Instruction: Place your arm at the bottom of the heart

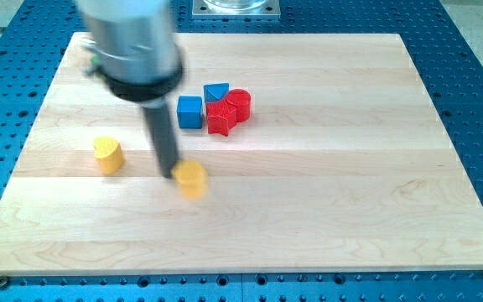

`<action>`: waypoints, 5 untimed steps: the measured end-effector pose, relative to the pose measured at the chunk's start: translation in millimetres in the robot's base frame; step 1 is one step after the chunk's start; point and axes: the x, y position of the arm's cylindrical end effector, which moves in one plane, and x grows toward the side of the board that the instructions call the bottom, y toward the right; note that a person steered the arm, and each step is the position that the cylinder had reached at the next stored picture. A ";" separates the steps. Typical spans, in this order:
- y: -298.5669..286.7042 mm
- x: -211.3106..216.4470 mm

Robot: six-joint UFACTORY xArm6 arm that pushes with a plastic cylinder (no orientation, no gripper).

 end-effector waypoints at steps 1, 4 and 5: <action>22.9 10.5; -117.4 41.9; -204.3 33.7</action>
